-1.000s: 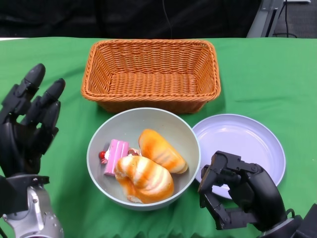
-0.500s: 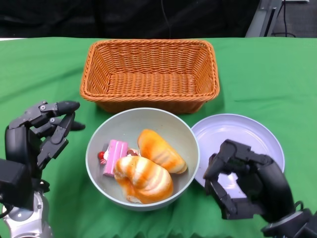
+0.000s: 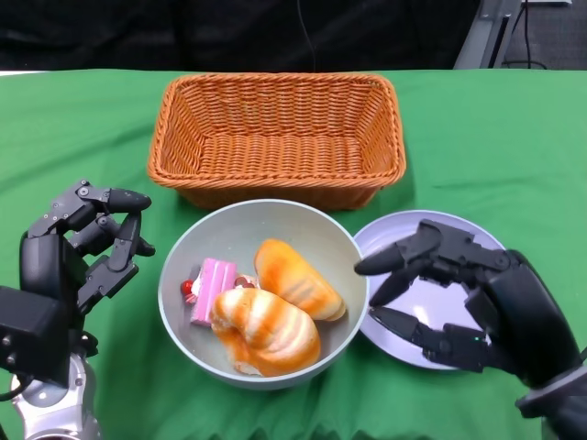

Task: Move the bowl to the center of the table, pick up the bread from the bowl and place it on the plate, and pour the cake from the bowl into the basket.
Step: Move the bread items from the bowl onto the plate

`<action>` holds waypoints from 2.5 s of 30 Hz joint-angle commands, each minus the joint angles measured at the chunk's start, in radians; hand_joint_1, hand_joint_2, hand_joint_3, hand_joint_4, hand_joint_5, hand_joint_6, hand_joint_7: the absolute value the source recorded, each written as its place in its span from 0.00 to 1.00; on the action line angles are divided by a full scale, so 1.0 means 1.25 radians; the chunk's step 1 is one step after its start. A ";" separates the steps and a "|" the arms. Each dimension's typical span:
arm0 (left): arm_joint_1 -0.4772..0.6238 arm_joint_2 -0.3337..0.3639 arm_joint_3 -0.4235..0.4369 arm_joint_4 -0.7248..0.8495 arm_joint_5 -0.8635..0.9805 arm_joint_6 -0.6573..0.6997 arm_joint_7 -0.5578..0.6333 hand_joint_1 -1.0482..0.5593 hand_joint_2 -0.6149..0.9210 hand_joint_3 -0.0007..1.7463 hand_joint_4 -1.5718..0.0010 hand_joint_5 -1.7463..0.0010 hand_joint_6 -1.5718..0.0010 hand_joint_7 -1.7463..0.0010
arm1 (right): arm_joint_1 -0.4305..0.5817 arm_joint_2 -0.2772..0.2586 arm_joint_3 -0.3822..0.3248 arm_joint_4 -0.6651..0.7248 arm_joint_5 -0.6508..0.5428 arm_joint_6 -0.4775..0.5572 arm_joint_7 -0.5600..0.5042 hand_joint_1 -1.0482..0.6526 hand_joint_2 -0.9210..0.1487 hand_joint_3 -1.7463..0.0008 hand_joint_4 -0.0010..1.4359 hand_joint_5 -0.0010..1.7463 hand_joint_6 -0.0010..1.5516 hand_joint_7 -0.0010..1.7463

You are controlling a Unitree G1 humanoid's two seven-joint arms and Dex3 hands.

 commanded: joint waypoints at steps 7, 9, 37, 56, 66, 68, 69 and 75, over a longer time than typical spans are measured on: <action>-0.003 0.013 -0.011 0.003 0.016 -0.002 0.024 0.50 0.86 0.42 0.48 0.12 0.46 0.33 | -0.054 -0.035 0.031 -0.088 -0.149 0.132 -0.040 0.31 0.01 1.00 0.40 0.43 0.39 0.24; -0.004 0.010 -0.012 0.002 0.013 0.000 0.018 0.49 0.85 0.42 0.49 0.13 0.46 0.33 | -0.091 -0.045 0.048 -0.101 -0.215 0.195 -0.035 0.30 0.01 1.00 0.39 0.40 0.40 0.20; -0.002 -0.006 -0.033 -0.001 0.028 -0.011 0.041 0.51 0.90 0.34 0.48 0.14 0.45 0.36 | -0.329 -0.069 0.222 -0.005 -0.438 0.494 0.092 0.19 0.00 0.94 0.41 0.10 0.35 0.00; 0.000 -0.008 -0.043 -0.002 0.042 -0.025 0.057 0.51 0.90 0.37 0.49 0.14 0.46 0.34 | -0.430 -0.079 0.334 0.127 -0.536 0.558 0.161 0.15 0.00 0.87 0.32 0.02 0.27 0.00; 0.002 -0.012 -0.051 -0.005 0.064 -0.035 0.088 0.52 0.90 0.37 0.49 0.14 0.46 0.33 | -0.472 -0.058 0.365 0.264 -0.564 0.517 0.083 0.16 0.00 0.88 0.36 0.03 0.26 0.00; 0.002 -0.012 -0.052 -0.006 0.064 -0.035 0.090 0.53 0.90 0.38 0.49 0.14 0.46 0.33 | -0.476 -0.052 0.369 0.288 -0.567 0.506 0.063 0.16 0.00 0.89 0.37 0.03 0.26 0.00; 0.003 -0.012 -0.053 -0.007 0.065 -0.035 0.090 0.53 0.90 0.38 0.49 0.14 0.46 0.33 | -0.479 -0.049 0.372 0.299 -0.569 0.502 0.057 0.16 0.00 0.89 0.37 0.03 0.26 0.00; 0.005 -0.015 -0.056 -0.009 0.061 -0.042 0.083 0.54 0.89 0.40 0.49 0.13 0.47 0.32 | -0.502 -0.039 0.387 0.352 -0.576 0.490 0.040 0.16 0.00 0.89 0.37 0.03 0.26 0.00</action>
